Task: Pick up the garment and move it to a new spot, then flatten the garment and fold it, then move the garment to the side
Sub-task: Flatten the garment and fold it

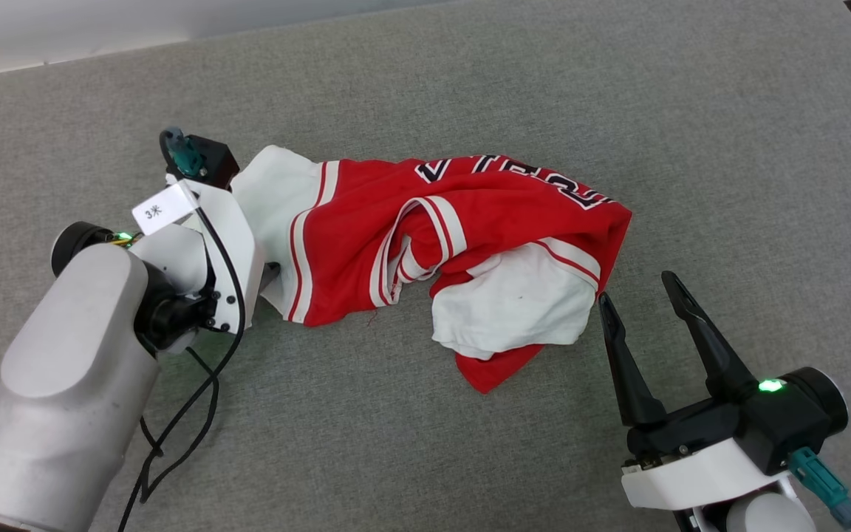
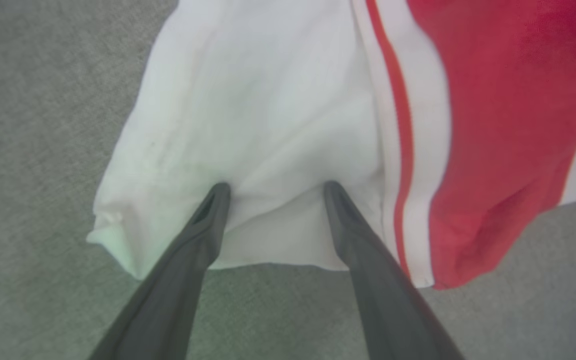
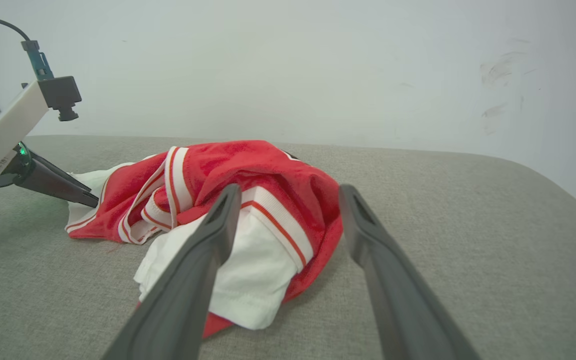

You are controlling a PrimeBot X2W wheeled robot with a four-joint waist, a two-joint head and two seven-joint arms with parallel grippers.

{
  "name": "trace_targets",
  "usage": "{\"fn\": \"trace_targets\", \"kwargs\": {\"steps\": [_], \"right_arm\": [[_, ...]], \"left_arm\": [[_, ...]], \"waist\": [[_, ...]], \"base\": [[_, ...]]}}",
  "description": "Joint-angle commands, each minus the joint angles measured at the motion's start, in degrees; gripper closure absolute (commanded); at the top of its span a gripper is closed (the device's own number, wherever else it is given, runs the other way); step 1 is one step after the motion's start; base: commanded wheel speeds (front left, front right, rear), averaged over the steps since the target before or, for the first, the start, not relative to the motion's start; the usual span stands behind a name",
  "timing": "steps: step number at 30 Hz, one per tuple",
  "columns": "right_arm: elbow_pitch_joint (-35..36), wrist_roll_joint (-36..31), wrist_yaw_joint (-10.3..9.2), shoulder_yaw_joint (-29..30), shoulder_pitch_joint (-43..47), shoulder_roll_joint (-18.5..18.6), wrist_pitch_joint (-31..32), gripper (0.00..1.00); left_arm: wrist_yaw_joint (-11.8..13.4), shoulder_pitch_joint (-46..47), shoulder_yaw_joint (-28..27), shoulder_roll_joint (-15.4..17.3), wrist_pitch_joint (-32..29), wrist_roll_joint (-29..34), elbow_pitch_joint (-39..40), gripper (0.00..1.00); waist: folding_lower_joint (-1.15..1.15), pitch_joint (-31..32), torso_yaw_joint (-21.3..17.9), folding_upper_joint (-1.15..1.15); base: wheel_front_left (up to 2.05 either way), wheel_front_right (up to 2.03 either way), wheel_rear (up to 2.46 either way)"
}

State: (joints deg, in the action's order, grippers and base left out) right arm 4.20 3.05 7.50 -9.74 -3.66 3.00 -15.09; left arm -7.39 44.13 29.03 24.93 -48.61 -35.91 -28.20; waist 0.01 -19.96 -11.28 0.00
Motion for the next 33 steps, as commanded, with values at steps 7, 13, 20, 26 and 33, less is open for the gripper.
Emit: {"fn": "trace_targets", "kwargs": {"steps": [7, 13, 20, 26, 33], "right_arm": [[-1.2, -0.4, -0.02, 0.5, -0.1, -0.2, -0.1, 0.0], [-1.9, -0.5, -0.03, 1.9, 2.0, -0.2, -0.1, 0.0], [-2.6, -0.6, -0.02, 3.0, 4.2, -0.2, -0.1, 0.0], [-3.2, -0.6, -0.02, 3.6, 5.0, -0.2, -0.1, 0.0], [-4.8, -1.4, -0.02, 4.3, 5.3, -0.2, -0.1, 0.0]], "left_arm": [[-0.1, -5.1, -0.1, 2.2, 7.0, -3.2, 1.4, 1.0], [1.5, -11.8, -5.2, 4.8, 14.8, -6.4, 10.5, 1.0], [6.8, -23.0, -10.1, 8.2, 15.2, -10.1, 27.7, 1.0], [11.6, -32.1, -11.8, 10.7, 13.9, -10.7, 35.2, 1.0], [11.3, -39.7, -8.0, 11.2, 15.3, -7.9, 31.7, 1.0]], "waist": [[-0.01, 3.2, 1.8, 0.0], [-0.01, 8.1, 4.9, 0.0], [-0.01, 12.1, 9.0, 0.0], [-0.01, 13.8, 10.6, 0.0], [-0.01, 15.1, 11.1, 0.0]], "base": [[0.0, 0.0, 0.0], [0.0, 0.0, 0.0], [0.0, 0.0, 0.0], [0.0, 0.0, 0.0], [0.0, 0.0, 0.0]]}}
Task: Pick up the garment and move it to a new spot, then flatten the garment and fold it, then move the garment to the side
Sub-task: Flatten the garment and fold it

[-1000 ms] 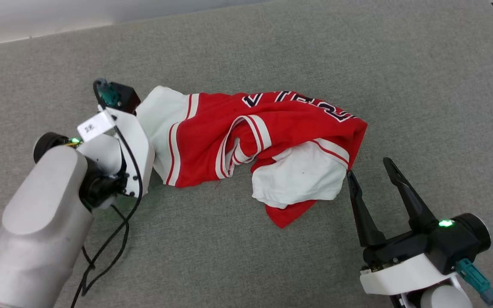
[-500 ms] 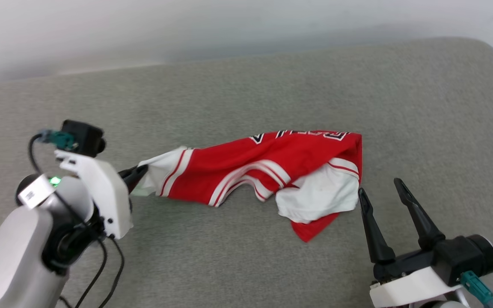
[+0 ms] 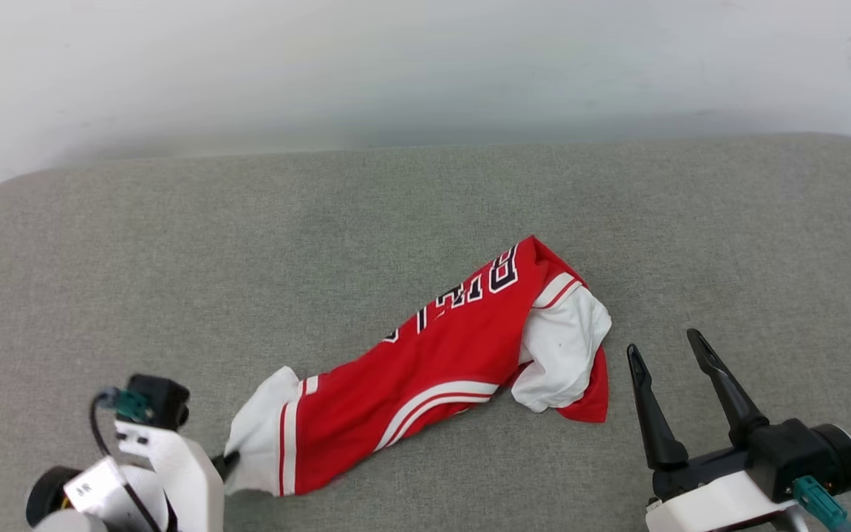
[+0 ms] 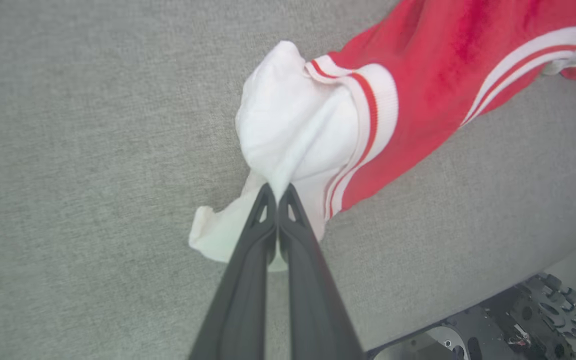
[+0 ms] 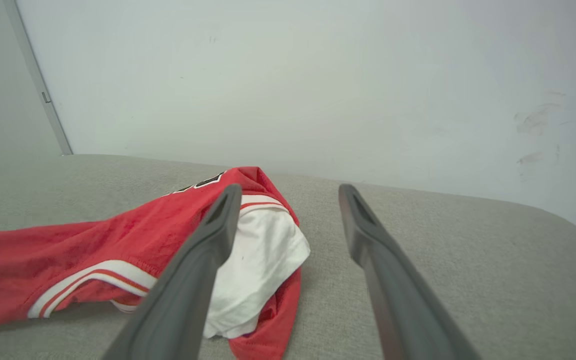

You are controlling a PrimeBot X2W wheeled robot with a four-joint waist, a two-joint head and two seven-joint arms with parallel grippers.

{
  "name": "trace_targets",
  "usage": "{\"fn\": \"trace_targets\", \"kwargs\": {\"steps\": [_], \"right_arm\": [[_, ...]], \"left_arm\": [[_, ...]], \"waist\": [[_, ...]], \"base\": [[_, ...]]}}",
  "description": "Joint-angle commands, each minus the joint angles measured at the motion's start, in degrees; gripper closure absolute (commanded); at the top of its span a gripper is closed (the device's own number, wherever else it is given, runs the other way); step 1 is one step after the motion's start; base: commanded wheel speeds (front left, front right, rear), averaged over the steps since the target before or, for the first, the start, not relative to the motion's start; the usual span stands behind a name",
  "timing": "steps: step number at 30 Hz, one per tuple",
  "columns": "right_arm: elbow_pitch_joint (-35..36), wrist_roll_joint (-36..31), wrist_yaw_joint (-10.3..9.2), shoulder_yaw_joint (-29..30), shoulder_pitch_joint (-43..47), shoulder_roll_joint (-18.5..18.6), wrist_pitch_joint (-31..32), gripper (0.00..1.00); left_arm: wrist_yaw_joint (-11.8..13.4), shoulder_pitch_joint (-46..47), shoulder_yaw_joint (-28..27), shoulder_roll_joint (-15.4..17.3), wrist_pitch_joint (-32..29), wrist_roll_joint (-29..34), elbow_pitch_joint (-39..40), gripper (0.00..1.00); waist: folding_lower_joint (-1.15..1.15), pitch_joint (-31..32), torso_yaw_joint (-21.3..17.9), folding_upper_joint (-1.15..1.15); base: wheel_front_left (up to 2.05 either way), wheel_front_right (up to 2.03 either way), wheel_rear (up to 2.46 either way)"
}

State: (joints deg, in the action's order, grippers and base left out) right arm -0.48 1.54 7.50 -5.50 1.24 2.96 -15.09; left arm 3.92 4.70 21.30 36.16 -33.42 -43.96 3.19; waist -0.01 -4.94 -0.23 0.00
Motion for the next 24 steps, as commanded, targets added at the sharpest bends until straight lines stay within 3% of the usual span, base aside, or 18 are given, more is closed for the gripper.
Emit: {"fn": "trace_targets", "kwargs": {"steps": [1, 6, 7, 8, 9, 15, 22, 24], "right_arm": [[-0.3, -0.1, -0.02, 0.2, 0.4, -0.1, -0.1, 0.0], [-1.4, -0.6, -0.02, 0.5, 0.4, -0.1, -0.1, 0.0], [-1.5, -0.6, -0.02, 0.5, 0.5, -0.1, -0.1, 0.0], [-1.6, -0.7, -0.02, 0.6, 0.6, -0.1, -0.1, 0.0], [-1.7, -0.8, -0.02, 0.7, 0.7, -0.1, -0.1, 0.0], [-2.0, -1.1, -0.02, 1.6, 1.4, -0.1, -0.1, 0.0], [-1.6, -1.2, -0.02, 2.8, 2.8, -0.2, -0.1, 0.0], [-1.4, -1.6, -0.02, 2.8, 3.3, -0.1, -0.1, 0.0]], "left_arm": [[-0.3, -0.5, 0.4, -0.3, 0.8, 0.9, -1.1, 1.0], [-2.4, -0.1, 3.6, -2.9, 5.5, 4.0, -9.6, 1.0], [-2.8, 0.2, 4.1, -3.3, 6.8, 4.7, -11.2, 0.95], [-3.1, 0.6, 4.5, -3.7, 8.3, 5.5, -12.4, 0.31], [-3.3, 1.0, 4.7, -4.2, 9.9, 6.1, -13.8, 0.0], [-4.1, 3.3, 3.9, -7.1, 22.1, 9.3, -17.8, 0.0], [-2.3, 4.5, 1.0, -9.7, 43.5, 14.3, -16.1, 0.0], [-1.4, 3.6, 0.3, -10.6, 46.8, 15.7, -14.7, 0.0]], "waist": [[0.01, 0.2, 0.0, 0.0], [0.01, 0.9, -0.3, 0.0], [0.01, 1.1, -0.3, 0.0], [0.01, 1.2, -0.3, 0.0], [0.01, 1.3, -0.3, 0.0], [0.01, 2.6, 0.8, 0.0], [0.01, 4.6, 2.8, 0.0], [0.01, 4.8, 3.3, 0.0]], "base": [[0.0, 0.0, 0.0], [0.0, 0.0, 0.0], [0.0, 0.0, 0.0], [0.0, 0.0, 0.0], [0.0, 0.0, 0.0], [0.0, 0.0, 0.0], [0.0, 0.0, 0.0], [0.0, 0.0, 0.0]]}}
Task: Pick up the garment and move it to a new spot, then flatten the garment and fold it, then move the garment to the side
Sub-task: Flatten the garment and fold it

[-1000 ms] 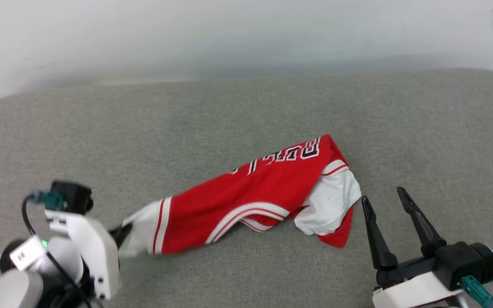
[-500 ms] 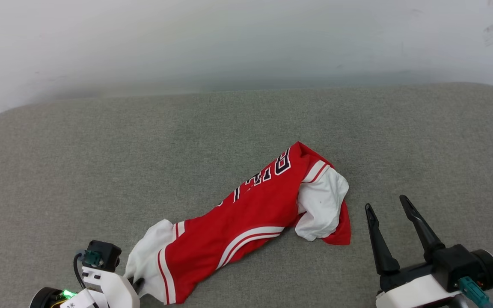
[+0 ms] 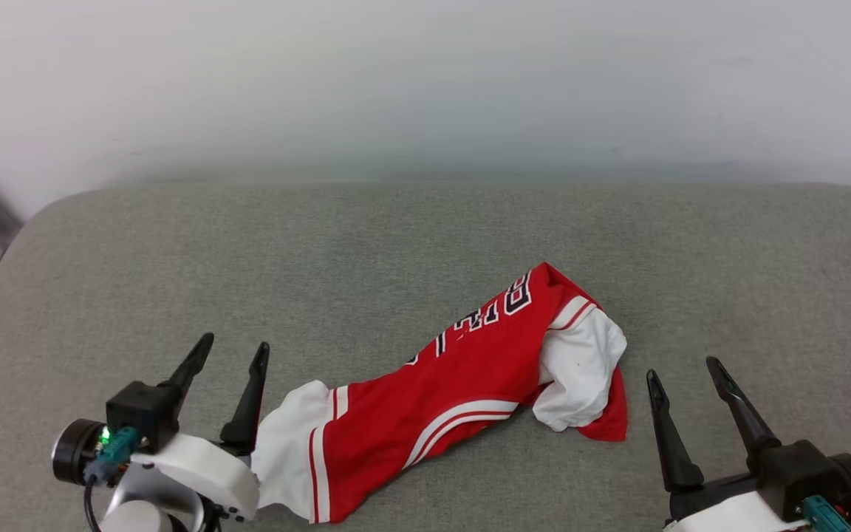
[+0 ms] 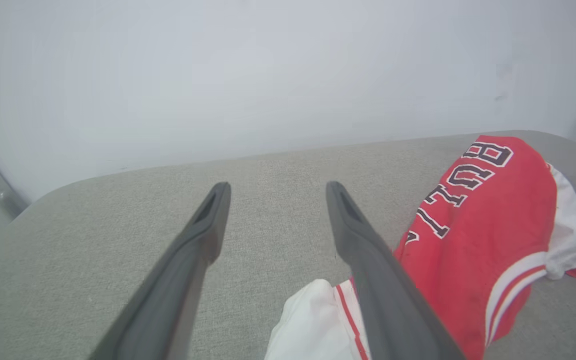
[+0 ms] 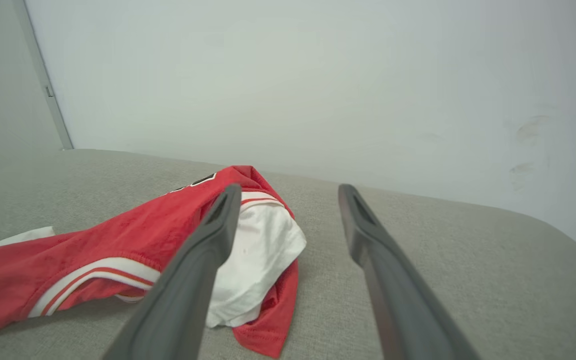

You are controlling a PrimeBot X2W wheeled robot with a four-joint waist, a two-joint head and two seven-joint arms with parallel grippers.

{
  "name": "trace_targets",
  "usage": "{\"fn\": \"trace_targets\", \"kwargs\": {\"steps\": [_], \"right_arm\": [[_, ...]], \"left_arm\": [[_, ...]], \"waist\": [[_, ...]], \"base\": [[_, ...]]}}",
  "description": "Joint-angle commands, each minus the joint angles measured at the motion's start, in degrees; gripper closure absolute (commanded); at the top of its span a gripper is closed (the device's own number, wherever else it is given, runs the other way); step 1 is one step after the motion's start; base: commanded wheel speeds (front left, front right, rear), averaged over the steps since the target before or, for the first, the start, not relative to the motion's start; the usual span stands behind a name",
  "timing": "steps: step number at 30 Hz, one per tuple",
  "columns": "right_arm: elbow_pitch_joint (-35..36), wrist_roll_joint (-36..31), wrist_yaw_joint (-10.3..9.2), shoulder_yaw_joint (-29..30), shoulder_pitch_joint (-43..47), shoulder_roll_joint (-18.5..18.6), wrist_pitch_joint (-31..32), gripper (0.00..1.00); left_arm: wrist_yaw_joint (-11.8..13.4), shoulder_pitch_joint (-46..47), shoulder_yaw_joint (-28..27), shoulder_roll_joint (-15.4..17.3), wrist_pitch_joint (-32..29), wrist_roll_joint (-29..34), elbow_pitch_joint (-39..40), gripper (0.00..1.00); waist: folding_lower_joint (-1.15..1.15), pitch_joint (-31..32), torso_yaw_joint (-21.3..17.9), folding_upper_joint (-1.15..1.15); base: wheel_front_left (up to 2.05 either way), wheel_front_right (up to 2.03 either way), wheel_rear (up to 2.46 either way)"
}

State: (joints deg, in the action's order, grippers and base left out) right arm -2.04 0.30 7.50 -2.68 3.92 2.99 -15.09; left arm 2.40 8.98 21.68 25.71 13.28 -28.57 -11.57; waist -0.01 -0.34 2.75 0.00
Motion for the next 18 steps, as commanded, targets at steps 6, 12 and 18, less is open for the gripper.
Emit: {"fn": "trace_targets", "kwargs": {"steps": [6, 12, 18], "right_arm": [[-0.8, 1.2, -0.02, -2.3, 0.2, 3.1, 4.8, 0.0], [2.5, 8.6, -0.02, -9.2, -5.0, 10.5, 23.9, 0.0], [3.2, 16.1, -0.03, -14.3, -11.6, 16.1, 44.9, 0.0]], "left_arm": [[1.7, -3.1, -2.3, -3.7, 2.0, 3.6, 6.3, 0.0], [-0.3, -3.0, -3.2, -5.9, 1.9, 6.6, 9.2, 0.0], [-2.1, -2.0, -4.8, -7.9, 1.9, 8.1, 8.8, 0.0]], "waist": [[0.01, -0.1, 2.5, 0.0], [0.01, -2.3, 4.6, 0.0], [0.01, -5.1, 7.0, 0.0]], "base": [[0.0, 0.0, 0.0], [0.0, 0.0, 0.0], [0.0, 0.0, 0.0]]}}
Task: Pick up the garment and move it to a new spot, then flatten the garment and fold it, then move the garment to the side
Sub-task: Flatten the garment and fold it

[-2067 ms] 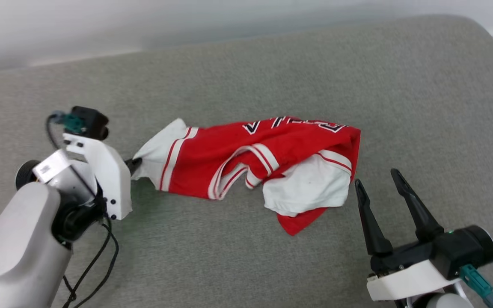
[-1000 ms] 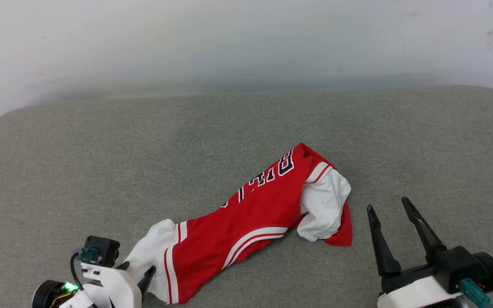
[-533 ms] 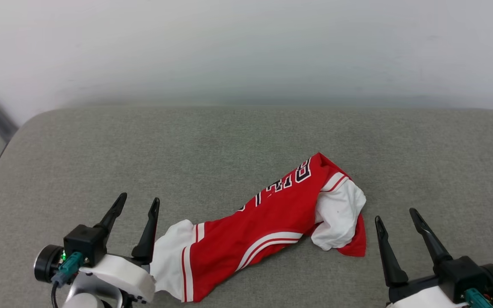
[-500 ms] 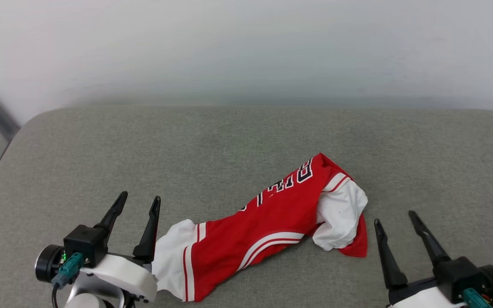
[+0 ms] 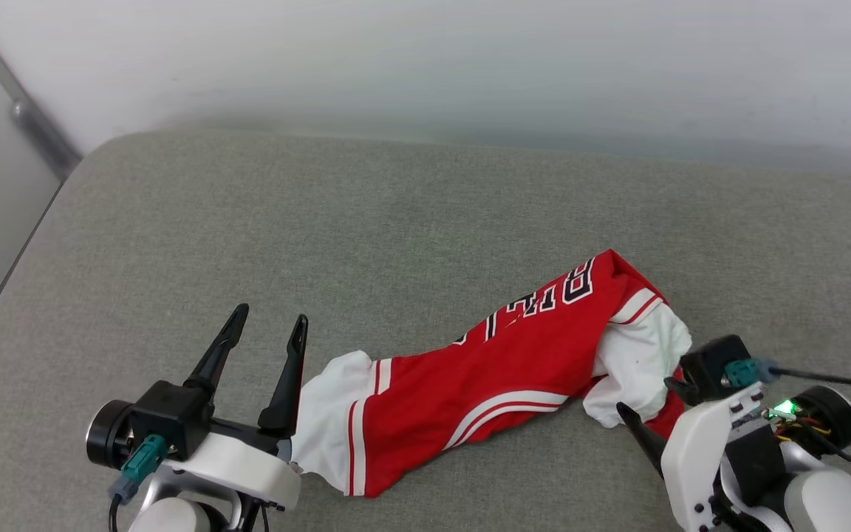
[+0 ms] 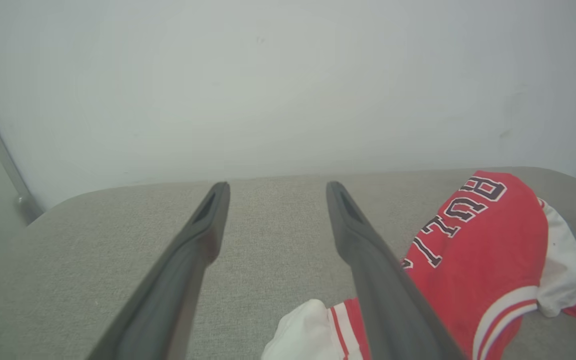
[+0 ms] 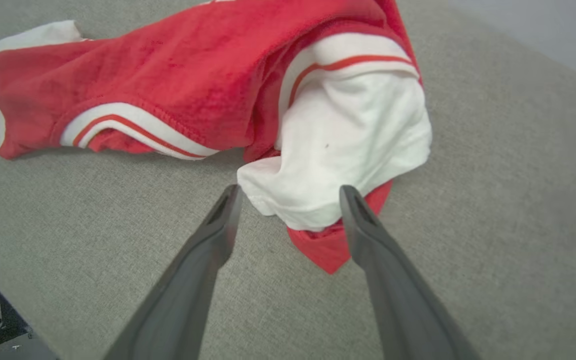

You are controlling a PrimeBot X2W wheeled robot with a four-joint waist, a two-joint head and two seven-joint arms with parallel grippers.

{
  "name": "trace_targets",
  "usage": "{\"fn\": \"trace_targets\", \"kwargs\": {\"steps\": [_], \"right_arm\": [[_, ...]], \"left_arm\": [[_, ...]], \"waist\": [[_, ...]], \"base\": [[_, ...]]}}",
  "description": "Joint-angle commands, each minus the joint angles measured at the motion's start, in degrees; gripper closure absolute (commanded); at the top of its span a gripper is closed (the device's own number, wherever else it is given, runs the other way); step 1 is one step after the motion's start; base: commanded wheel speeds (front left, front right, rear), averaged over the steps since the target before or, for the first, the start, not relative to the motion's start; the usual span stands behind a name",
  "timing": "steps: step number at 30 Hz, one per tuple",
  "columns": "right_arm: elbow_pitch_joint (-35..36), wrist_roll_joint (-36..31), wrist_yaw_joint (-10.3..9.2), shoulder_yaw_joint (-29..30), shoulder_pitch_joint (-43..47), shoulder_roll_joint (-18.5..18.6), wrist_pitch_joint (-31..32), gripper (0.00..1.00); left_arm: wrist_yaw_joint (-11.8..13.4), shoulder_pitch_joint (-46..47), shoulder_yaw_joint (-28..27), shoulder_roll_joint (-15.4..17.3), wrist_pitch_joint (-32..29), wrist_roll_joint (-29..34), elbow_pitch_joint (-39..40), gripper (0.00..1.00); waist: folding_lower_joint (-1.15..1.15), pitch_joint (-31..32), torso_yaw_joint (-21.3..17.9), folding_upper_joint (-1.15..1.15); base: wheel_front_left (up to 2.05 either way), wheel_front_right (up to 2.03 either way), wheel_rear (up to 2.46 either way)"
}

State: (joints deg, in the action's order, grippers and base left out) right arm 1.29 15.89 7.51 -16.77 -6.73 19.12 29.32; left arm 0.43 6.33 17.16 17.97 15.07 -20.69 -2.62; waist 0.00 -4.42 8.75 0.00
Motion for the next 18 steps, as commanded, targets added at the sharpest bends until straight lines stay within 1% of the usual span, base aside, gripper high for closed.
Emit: {"fn": "trace_targets", "kwargs": {"steps": [1, 3, 6, 11, 16, 17, 18], "right_arm": [[-0.6, 1.6, -0.03, -0.8, -1.9, 0.4, 3.4, 0.0], [-1.2, 2.8, -0.03, -2.5, -4.0, 1.6, 7.6, 0.0], [-2.9, 3.8, -0.04, -3.6, -6.7, 2.5, 11.0, 0.0], [-6.8, 4.7, -0.04, -5.7, -9.7, 3.4, 13.8, 0.0], [-10.8, 6.1, -0.03, -8.8, -9.8, 4.0, 16.2, 0.0], [-11.4, 6.5, -0.02, -9.6, -9.6, 4.1, 16.6, 0.15], [-12.0, 6.9, -0.02, -10.4, -9.4, 4.3, 16.7, 0.62]], "left_arm": [[-0.5, 0.8, -0.4, -0.5, 0.1, 0.5, -0.2, 0.0], [-1.0, 1.1, -0.8, -1.3, 0.1, 0.9, -0.3, 0.0], [-2.0, 1.6, -1.4, -2.1, 0.1, 1.5, -0.6, 0.0], [-3.4, 2.6, -2.7, -3.7, 0.1, 2.3, -1.0, 0.0], [-4.4, 3.2, -4.0, -5.0, 0.1, 3.3, -1.5, 0.0], [-4.6, 3.1, -4.2, -5.3, 0.1, 3.5, -1.6, 0.0], [-4.9, 3.1, -4.3, -5.4, 0.1, 3.7, -1.7, 0.0]], "waist": [[0.0, -1.5, 1.4, 0.0], [0.0, -2.4, 2.4, 0.0], [0.0, -4.0, 3.9, 0.0], [0.0, -6.2, 6.1, 0.0], [0.0, -7.4, 7.2, 0.0], [0.0, -7.5, 7.3, 0.0], [0.0, -7.5, 7.3, 0.0]], "base": [[0.0, 0.0, 0.0], [0.0, 0.0, 0.0], [0.0, 0.0, 0.0], [0.0, 0.0, 0.0], [0.0, 0.0, 0.0], [0.0, 0.0, 0.0], [0.0, 0.0, 0.0]]}}
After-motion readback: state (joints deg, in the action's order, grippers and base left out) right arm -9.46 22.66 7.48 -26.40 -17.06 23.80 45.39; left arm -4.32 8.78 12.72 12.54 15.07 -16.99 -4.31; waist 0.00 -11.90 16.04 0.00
